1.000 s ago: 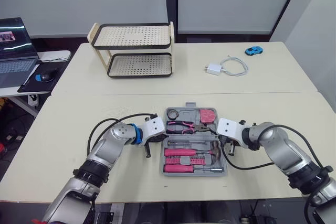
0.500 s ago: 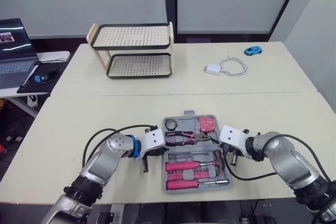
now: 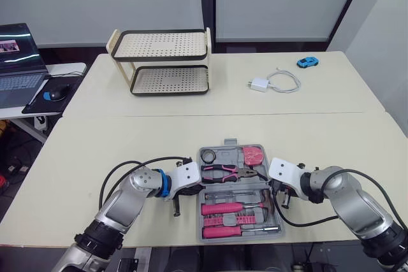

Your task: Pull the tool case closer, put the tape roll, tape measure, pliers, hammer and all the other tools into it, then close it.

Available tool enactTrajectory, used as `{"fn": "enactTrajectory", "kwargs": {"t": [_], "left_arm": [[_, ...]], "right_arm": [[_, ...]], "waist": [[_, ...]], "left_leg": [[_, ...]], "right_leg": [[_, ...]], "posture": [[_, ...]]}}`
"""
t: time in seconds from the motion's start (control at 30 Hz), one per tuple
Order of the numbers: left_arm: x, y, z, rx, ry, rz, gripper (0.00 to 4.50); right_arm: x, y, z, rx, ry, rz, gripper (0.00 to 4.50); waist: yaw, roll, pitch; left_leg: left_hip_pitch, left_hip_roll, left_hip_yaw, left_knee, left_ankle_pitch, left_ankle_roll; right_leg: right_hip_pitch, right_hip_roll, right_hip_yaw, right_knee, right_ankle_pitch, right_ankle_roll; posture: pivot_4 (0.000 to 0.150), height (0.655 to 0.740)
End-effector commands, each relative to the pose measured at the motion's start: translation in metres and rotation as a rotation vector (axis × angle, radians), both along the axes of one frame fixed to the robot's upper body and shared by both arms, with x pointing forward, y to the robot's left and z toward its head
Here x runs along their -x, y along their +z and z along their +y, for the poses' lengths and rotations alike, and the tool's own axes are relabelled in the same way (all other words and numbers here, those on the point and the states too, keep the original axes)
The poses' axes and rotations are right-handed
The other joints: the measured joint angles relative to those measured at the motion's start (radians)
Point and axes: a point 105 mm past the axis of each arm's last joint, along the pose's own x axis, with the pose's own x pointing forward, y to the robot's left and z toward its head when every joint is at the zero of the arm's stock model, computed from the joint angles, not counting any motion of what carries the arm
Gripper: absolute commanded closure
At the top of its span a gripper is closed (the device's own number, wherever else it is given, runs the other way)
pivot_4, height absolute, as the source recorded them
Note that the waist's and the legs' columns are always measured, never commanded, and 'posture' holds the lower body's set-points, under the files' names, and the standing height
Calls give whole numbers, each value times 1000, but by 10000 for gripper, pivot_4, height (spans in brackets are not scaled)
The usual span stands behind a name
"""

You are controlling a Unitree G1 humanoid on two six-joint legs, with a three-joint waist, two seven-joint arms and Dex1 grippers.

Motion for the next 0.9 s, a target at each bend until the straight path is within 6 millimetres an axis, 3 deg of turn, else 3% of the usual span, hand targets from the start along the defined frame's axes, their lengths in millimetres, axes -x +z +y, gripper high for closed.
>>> {"fn": "enactTrajectory", "kwargs": {"t": [0.03,0.37,0.6,0.9], "left_arm": [[22,-11,-24,24,-111,72,45000],[27,-14,-23,13,-121,101,45000],[16,-18,-13,-24,-75,77,45000],[-5,-2,40,-53,95,6,45000]], "right_arm": [[18,4,29,-86,129,38,44652],[13,1,23,-67,103,32,44652],[13,0,15,-56,77,41,44652],[10,12,-43,18,-54,17,44652]], "waist": [[0,0,0],[0,0,0],[1,0,-1],[10,0,-1]], "left_leg": [[0,0,0,0,0,0],[2,0,0,0,0,0],[2,0,0,0,0,0],[2,0,0,0,0,0]], "right_leg": [[0,0,0,0,0,0],[2,0,0,0,0,0],[3,0,0,-1,0,0],[3,0,0,-1,0,0]], "posture": [[1500,7400],[1500,7400],[1500,7400],[1500,7400]]}}
